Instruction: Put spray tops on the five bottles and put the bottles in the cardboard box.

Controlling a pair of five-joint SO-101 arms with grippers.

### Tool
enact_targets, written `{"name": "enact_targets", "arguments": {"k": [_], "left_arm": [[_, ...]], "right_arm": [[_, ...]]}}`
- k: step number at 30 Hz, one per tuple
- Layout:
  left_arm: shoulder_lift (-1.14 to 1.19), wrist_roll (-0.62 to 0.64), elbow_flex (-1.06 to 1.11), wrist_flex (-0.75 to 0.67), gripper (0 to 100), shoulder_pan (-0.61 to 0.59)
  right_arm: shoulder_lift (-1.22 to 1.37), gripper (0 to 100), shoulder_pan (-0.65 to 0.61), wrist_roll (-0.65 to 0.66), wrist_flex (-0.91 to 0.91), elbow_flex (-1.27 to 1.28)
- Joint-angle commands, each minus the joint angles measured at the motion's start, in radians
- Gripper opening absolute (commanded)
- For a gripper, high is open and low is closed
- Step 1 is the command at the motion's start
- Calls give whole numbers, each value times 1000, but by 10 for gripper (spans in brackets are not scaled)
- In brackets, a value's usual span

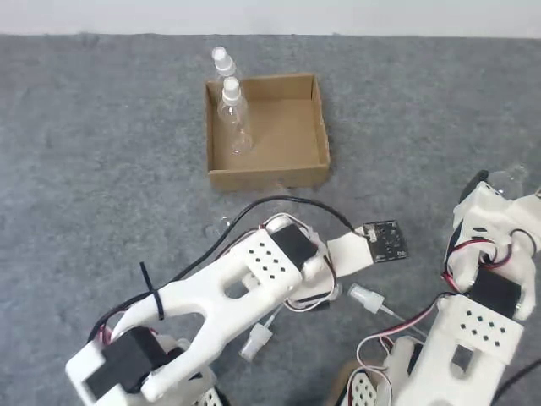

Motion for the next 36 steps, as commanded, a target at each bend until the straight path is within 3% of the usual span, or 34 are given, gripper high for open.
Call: {"name": "enact_targets", "arguments": {"k": [1, 6, 16, 23, 30, 36], "left_arm": [[-43, 5, 2, -66, 196, 3], [64, 3, -42, -84, 196, 3], [333, 5, -249, 11, 191, -5], [373, 2, -249, 11, 103, -5], [364, 6, -248, 23, 81, -3], [362, 8, -348, 166, 33, -5]], "right_arm": [[-28, 38, 10, 21, -27, -18], [-28, 38, 10, 21, -27, -18], [-28, 38, 10, 21, -24, -18], [-28, 38, 10, 21, -24, -18], [-28, 38, 10, 21, -22, -18], [-28, 38, 8, 21, -22, -18]]}}
